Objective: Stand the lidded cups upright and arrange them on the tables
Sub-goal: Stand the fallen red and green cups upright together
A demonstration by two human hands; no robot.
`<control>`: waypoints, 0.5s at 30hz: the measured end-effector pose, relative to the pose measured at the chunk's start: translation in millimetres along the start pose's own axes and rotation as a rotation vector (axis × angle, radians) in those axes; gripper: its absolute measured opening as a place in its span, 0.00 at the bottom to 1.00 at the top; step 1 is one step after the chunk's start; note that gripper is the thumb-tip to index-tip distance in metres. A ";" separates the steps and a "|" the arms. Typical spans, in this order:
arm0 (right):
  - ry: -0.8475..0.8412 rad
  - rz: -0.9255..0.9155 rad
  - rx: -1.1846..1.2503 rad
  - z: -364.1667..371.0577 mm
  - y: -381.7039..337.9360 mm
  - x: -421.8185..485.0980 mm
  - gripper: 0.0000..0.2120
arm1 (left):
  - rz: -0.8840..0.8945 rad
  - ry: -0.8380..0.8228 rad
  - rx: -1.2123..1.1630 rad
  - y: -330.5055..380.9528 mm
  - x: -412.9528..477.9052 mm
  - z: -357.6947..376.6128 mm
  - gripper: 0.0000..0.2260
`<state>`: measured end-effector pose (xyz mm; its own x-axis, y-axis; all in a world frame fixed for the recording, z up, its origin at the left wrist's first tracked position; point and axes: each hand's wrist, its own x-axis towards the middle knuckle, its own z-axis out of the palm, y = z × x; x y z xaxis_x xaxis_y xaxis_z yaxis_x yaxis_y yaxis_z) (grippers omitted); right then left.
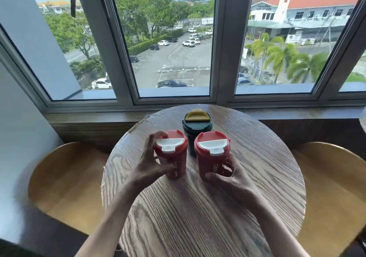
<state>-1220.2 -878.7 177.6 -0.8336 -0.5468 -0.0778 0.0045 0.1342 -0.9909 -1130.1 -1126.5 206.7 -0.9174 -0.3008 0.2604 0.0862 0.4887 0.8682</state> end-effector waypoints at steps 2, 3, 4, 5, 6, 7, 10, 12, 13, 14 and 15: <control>0.009 -0.021 -0.045 0.9 0.8 1.6 0.37 | -0.061 0.014 -0.102 -9.7 -6.7 9.8 0.44; 0.018 -0.032 -0.066 1.6 1.3 1.7 0.36 | -0.107 0.020 -0.150 -15.4 -10.1 15.1 0.45; 0.033 -0.045 -0.097 2.2 1.8 1.5 0.36 | -0.153 0.029 -0.197 -19.5 -13.0 20.8 0.43; 0.051 -0.061 -0.137 2.8 2.4 1.0 0.35 | -0.189 0.033 -0.218 -23.3 -15.1 25.8 0.37; 0.068 -0.076 -0.175 3.3 2.2 0.4 0.34 | -0.207 0.028 -0.209 -25.3 -16.5 29.3 0.31; 0.079 -0.090 -0.203 4.3 2.1 -0.6 0.32 | -0.214 0.029 -0.172 -26.3 -17.4 31.5 0.27; 0.124 -0.122 -0.238 6.8 3.8 -1.2 0.30 | -0.238 0.053 -0.121 -28.7 -17.4 32.4 0.27; 0.171 -0.115 -0.238 10.0 3.9 -3.4 0.28 | -0.257 0.062 -0.115 -29.8 -18.1 34.0 0.32; 0.196 -0.106 -0.232 11.3 3.5 -4.6 0.28 | -0.259 0.057 -0.114 -31.2 -18.4 35.6 0.33; 0.215 -0.098 -0.223 11.9 3.8 -5.3 0.29 | -0.258 0.049 -0.114 -30.8 -19.0 38.2 0.34; 0.232 -0.094 -0.229 11.7 5.1 -4.9 0.29 | -0.255 0.047 -0.112 -30.1 -19.0 40.9 0.34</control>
<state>-1209.6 -885.0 171.6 -0.9283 -0.3661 0.0655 -0.1803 0.2889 -0.9402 -1131.2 -1102.0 158.4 -0.8962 -0.4414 0.0444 -0.1005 0.2994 0.9488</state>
